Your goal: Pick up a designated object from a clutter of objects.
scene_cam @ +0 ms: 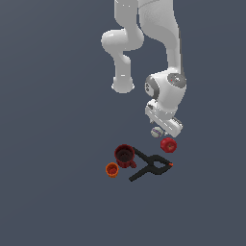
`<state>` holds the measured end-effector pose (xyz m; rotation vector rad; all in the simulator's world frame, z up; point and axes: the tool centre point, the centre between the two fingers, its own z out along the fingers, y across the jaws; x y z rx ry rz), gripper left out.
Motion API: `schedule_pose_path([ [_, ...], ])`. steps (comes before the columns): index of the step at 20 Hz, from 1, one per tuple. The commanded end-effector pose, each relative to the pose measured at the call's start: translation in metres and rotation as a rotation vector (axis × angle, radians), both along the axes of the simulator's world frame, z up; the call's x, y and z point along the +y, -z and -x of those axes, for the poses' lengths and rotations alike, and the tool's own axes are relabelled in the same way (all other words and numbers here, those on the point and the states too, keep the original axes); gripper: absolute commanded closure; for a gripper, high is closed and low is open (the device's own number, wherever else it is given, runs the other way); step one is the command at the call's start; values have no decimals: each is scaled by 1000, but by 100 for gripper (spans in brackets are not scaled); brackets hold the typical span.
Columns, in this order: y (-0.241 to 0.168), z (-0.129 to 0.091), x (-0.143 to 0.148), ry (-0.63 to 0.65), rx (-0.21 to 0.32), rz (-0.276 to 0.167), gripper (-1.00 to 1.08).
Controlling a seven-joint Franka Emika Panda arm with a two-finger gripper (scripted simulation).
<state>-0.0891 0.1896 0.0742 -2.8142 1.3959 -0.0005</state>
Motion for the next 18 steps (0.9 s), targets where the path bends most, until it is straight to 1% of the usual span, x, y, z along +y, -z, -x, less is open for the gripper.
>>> schedule_pose_path([
  [1,11,1,0,1,1,0,-92],
  [6,31,1,0,2,1,0,-92],
  [11,38,1,0,2,1,0,-92],
  [12,38,1,0,2,1,0,108],
  [18,38,1,0,2,1,0,108],
])
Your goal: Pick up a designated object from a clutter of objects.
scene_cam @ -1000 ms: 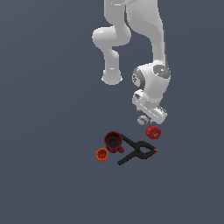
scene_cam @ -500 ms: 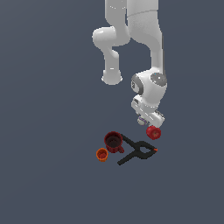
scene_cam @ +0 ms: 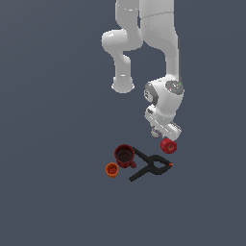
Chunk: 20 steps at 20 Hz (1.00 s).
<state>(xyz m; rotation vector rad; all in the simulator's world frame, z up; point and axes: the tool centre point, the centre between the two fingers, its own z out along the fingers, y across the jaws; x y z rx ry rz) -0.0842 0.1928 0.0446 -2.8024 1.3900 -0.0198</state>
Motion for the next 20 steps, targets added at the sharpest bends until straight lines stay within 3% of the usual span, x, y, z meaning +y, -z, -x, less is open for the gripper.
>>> schedule_pose_path([
  [1,8,6,-3,2,17,6,108],
  [11,-12,-5,-2,0,0,0,108],
  [20,-60,-27,-12,-1,2,0,108],
])
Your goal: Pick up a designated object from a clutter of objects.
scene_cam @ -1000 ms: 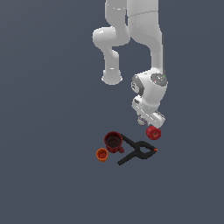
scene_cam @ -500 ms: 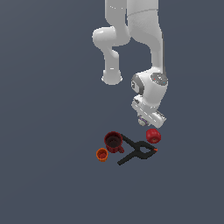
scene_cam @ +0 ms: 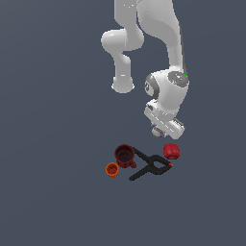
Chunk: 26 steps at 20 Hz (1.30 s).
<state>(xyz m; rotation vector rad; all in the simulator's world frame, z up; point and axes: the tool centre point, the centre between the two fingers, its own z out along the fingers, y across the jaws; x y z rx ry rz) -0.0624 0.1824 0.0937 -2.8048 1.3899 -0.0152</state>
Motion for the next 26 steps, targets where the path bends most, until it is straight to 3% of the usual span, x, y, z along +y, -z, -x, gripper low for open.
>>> schedule_pose_path([
  [1,-19,-8,-4,0,0,-1,108],
  [26,-236,-111,-48,2,10,2,108],
])
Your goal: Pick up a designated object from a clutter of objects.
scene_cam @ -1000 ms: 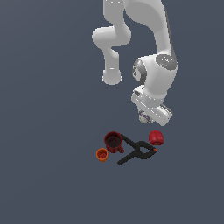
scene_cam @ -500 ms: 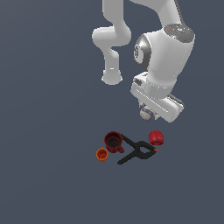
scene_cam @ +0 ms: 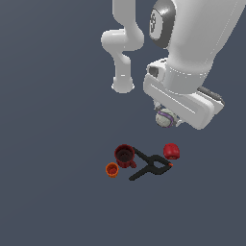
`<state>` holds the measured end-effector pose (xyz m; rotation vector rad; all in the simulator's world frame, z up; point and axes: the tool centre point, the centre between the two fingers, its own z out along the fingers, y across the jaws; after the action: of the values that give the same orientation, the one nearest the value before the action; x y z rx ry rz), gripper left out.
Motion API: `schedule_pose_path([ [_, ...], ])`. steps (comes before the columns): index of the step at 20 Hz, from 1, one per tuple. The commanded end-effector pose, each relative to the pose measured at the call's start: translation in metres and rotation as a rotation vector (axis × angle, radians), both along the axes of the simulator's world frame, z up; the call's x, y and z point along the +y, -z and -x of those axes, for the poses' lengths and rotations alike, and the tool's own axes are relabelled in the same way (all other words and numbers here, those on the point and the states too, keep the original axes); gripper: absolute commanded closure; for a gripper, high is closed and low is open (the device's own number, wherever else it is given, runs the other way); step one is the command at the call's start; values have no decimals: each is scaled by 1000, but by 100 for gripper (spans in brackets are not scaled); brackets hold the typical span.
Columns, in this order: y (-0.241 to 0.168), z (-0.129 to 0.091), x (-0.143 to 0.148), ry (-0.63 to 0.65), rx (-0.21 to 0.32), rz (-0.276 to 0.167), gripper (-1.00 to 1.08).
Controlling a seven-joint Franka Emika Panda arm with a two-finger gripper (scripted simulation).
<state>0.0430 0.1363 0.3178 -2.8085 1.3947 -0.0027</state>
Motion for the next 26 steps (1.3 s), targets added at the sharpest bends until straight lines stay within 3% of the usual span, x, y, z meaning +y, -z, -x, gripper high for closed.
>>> schedule_pose_path([
  [1,-19,-9,-4,0,0,1,108],
  [12,-81,-43,-16,2,3,3,108],
  [26,-106,-58,-20,2,4,5,108],
])
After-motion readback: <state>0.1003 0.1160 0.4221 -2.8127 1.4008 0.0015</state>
